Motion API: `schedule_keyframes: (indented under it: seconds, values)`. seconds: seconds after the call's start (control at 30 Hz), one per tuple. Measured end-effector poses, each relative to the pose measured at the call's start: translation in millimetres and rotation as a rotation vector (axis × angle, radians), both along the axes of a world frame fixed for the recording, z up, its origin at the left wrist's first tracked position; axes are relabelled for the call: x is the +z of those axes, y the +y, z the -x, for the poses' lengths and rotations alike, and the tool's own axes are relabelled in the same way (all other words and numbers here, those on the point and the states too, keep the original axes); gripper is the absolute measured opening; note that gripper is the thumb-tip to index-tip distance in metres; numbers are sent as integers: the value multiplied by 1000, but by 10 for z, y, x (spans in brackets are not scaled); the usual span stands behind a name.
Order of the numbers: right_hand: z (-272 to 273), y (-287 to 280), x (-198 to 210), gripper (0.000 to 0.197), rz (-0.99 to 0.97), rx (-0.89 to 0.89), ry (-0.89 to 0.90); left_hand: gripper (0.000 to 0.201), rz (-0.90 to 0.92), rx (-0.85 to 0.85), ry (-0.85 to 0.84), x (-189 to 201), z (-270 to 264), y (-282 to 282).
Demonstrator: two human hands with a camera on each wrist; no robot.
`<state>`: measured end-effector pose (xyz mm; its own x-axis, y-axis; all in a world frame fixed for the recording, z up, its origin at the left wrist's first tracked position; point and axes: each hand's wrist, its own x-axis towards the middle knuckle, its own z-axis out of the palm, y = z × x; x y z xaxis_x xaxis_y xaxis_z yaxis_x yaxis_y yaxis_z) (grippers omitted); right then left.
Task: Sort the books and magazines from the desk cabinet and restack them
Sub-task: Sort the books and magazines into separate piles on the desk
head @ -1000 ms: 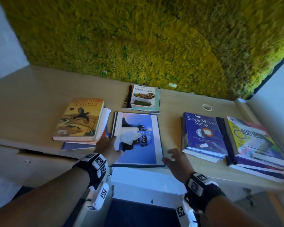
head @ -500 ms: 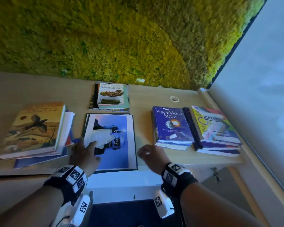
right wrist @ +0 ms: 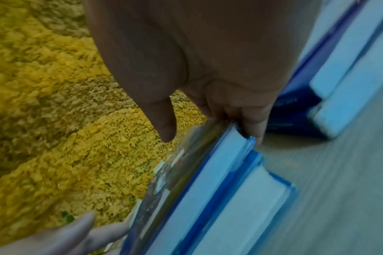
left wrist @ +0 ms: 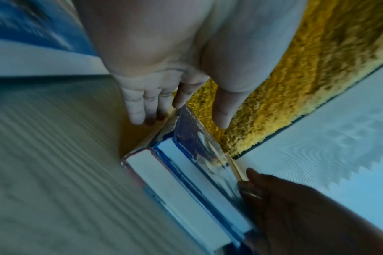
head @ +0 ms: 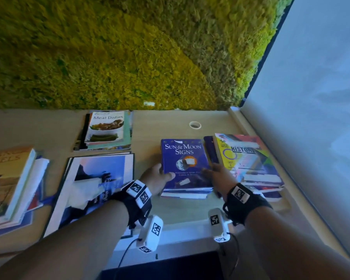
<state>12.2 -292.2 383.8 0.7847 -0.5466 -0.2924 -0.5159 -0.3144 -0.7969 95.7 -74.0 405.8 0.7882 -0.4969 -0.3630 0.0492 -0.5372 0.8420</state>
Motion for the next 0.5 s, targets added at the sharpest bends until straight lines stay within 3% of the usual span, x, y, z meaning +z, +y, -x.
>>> schedule_keyframes:
  seconds: [0.1, 0.17, 0.3, 0.4, 0.5]
  values:
    - [-107, -29, -168, 56, -78, 94, -21, 15, 1, 91, -7, -64, -96, -167]
    - [-175, -15, -211, 54, -92, 135, -38, 14, -39, 126, -44, -124, -156, -172]
    - [-359, 33, -161, 62, -204, 193, -79, 42, -126, 328, -54, -165, -304, 12]
    - [-534, 12, 7, 44, -322, 189, -91, 53, 65, 489, 50, -190, -519, 198]
    - [-778, -38, 281, 42, -338, 218, -163, 48, 293, 625, 171, -101, -744, 256]
